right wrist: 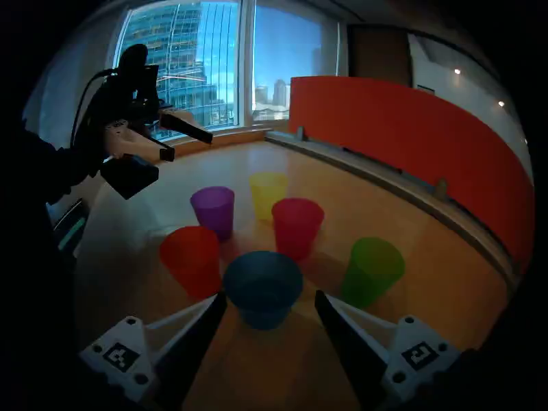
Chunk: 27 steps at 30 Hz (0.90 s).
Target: Pour water
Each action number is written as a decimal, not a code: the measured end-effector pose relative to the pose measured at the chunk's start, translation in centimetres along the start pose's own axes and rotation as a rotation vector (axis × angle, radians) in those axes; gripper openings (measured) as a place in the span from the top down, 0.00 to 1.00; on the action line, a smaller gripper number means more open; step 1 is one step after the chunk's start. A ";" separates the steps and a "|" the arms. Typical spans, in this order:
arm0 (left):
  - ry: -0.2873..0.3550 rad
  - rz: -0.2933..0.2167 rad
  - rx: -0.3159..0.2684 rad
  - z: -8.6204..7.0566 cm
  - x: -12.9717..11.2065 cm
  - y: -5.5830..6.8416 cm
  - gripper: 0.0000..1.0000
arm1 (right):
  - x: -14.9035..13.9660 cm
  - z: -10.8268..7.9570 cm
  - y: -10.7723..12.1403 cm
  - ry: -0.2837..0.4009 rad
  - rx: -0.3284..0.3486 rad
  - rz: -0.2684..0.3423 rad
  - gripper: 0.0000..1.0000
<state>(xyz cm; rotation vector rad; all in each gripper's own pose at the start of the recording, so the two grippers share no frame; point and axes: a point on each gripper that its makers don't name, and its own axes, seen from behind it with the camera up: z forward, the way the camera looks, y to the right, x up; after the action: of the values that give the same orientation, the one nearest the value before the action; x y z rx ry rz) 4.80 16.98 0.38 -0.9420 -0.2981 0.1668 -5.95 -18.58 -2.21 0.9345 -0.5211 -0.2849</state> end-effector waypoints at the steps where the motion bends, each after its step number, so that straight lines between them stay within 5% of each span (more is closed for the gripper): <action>1: 0.000 0.000 -0.001 0.0 0.0 0.0 0.02 | 0.0 0.3 -0.1 0.000 0.004 0.001 0.00; 17: -0.010 -0.008 -0.011 0.7 -0.5 0.0 0.02 | -0.4 4.2 -1.0 -0.028 0.035 -0.008 0.00; 27: -0.013 -0.002 -0.016 0.7 -0.6 0.1 0.02 | -0.4 4.9 -0.8 -0.033 0.027 -0.007 0.07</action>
<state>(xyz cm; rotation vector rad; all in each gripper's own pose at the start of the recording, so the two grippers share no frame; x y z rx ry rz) 3.99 17.43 0.61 -0.9564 -0.3133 0.1690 -8.91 -22.17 -0.59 0.9596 -0.5532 -0.3010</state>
